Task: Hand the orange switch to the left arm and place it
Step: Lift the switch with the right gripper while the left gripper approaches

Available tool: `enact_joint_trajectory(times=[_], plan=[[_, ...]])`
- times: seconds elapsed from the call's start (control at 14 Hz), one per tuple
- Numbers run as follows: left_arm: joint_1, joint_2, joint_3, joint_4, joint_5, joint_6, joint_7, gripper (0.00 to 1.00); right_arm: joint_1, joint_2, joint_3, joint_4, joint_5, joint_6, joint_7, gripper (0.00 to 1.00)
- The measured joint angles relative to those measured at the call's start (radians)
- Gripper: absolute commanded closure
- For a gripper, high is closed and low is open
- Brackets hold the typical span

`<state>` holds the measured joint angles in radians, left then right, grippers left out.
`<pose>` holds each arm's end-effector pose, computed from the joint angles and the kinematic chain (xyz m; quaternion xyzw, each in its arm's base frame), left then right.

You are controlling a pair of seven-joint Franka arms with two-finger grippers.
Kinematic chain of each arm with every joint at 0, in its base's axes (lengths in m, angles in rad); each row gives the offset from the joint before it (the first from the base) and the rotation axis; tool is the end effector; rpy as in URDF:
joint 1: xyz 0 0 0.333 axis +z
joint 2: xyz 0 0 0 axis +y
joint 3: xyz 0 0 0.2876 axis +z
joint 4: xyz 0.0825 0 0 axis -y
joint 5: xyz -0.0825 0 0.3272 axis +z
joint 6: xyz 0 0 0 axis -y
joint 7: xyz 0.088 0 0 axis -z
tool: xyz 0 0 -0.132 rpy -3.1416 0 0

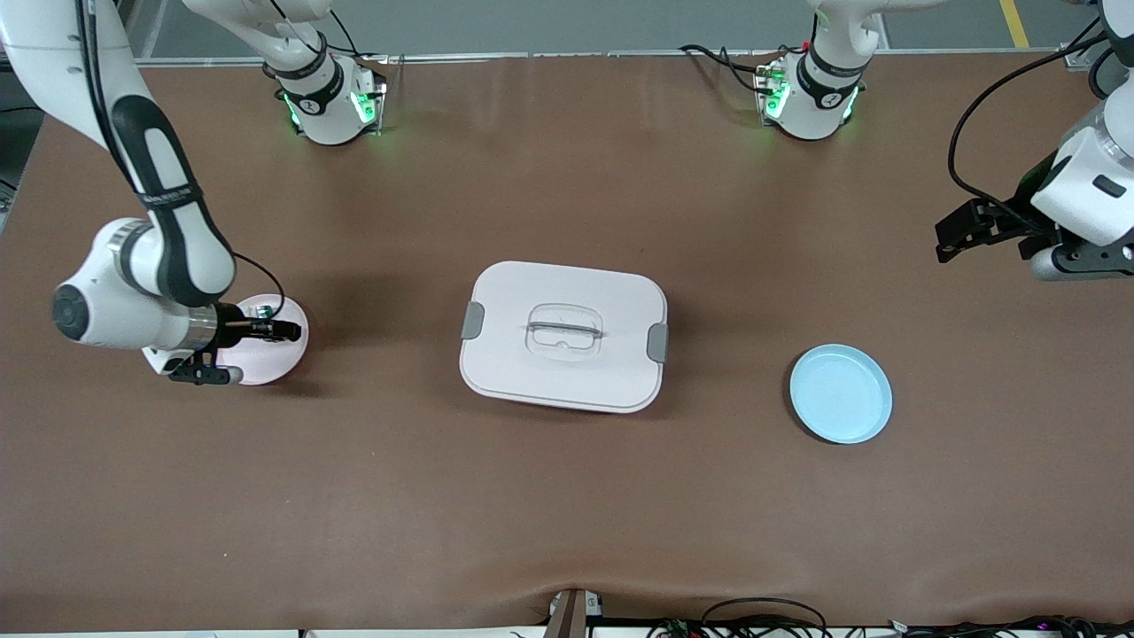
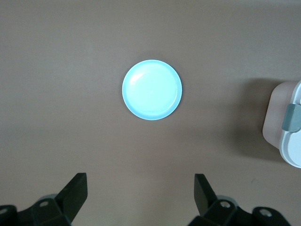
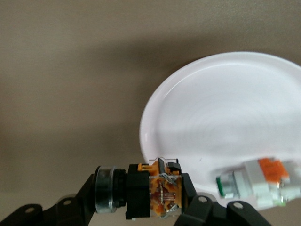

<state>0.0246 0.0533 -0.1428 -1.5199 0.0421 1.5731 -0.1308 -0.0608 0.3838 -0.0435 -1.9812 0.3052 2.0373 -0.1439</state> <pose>0.5103 -0.0531 0.5658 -0.9998 -0.0064 -0.0024 0.0171 0.5154 -0.0301 0.2422 -0.9779 0.0700 0.1451 0.1336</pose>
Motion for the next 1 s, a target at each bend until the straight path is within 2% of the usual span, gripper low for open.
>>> enact_joint_trajectory(times=[0.21,0.5,0.78,1.0], plan=[[0.0,0.0,0.0,0.0,0.0,0.0,0.0,0.0,0.023,-0.069,0.007,0.071,0.009,-0.179,0.204,1.0],[-0.001,0.0,-0.001,0.001,0.0,0.001,0.0,0.0,0.151,-0.108,0.014,0.177,0.053,-0.316,0.577,1.0],[-0.003,-0.003,-0.017,0.007,-0.009,0.003,-0.007,0.0,0.243,-0.109,0.015,0.281,0.184,-0.34,0.93,1.0],[-0.005,-0.006,-0.044,0.007,-0.089,0.014,-0.031,0.0,0.275,-0.109,0.015,0.327,0.3,-0.341,1.101,1.0]])
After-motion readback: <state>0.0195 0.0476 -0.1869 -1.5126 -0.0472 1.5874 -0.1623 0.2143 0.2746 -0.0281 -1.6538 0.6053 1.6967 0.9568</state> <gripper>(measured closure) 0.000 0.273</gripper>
